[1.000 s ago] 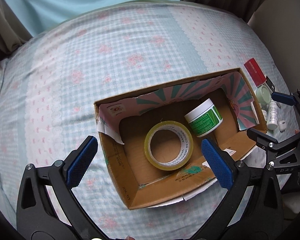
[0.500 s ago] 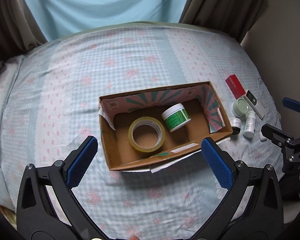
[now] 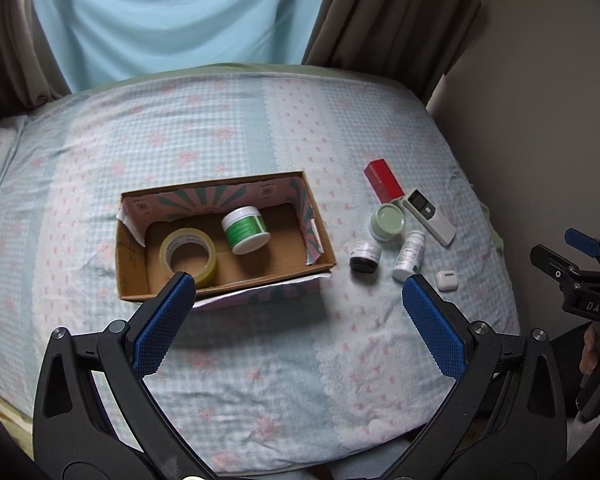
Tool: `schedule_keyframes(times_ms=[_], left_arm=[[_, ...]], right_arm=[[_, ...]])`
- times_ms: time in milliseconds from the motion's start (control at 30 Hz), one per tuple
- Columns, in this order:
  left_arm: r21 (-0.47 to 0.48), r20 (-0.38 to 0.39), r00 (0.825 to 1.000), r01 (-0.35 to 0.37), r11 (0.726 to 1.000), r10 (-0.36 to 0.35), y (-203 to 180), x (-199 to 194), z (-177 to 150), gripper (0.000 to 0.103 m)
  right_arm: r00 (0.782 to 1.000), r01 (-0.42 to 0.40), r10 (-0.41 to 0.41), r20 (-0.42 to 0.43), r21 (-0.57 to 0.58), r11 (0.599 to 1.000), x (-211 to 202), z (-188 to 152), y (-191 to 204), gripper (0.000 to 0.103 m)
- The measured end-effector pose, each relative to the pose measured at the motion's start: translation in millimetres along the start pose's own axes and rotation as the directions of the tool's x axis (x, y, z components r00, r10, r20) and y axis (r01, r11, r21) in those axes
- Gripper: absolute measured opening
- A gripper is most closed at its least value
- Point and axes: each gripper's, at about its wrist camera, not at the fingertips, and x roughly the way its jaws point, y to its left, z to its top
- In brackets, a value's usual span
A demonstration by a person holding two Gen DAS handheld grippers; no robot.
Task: Organize rigid objects
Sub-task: 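Move both tools toward the pale green jar and the Midea remote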
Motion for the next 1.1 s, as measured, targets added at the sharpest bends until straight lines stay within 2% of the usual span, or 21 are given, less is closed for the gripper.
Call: schedule_keyframes(times_ms=[133, 300, 533, 667, 800, 1100], left_arm=[[0.065, -0.02, 1.0, -0.019, 0.998, 0.02, -44, 15, 1, 0.103], [0.124, -0.048, 0.999, -0.007, 0.992, 0.013, -86, 37, 9, 0.103], [0.201, -0.122, 0.992, -0.001, 0.98, 0.026, -125, 90, 26, 0.103], [0.246, -0.18, 0.983, 0.004, 0.969, 0.042, -141, 132, 38, 0.103], [0.311, -0.239, 0.969, 0.017, 0.95, 0.061, -157, 185, 49, 0.103], [0.425, -0.372, 0.924, 0.084, 0.901, 0.089, -178, 323, 57, 0.103]], right_arm=[[0.999, -0.014, 0.014, 0.029, 0.005, 1.0, -1, -3, -38, 0.103], [0.999, -0.036, 0.036, 0.03, -0.015, 0.999, 13, 3, -73, 0.103], [0.999, 0.021, -0.02, 0.034, -0.045, 0.999, 48, 21, -110, 0.103], [0.999, 0.041, -0.041, -0.003, -0.093, 0.995, 86, 34, -123, 0.103], [0.998, 0.011, -0.021, -0.062, -0.157, 0.988, 141, 44, -131, 0.103], [0.98, -0.076, 0.025, -0.199, -0.256, 0.964, 269, 42, -135, 0.103]])
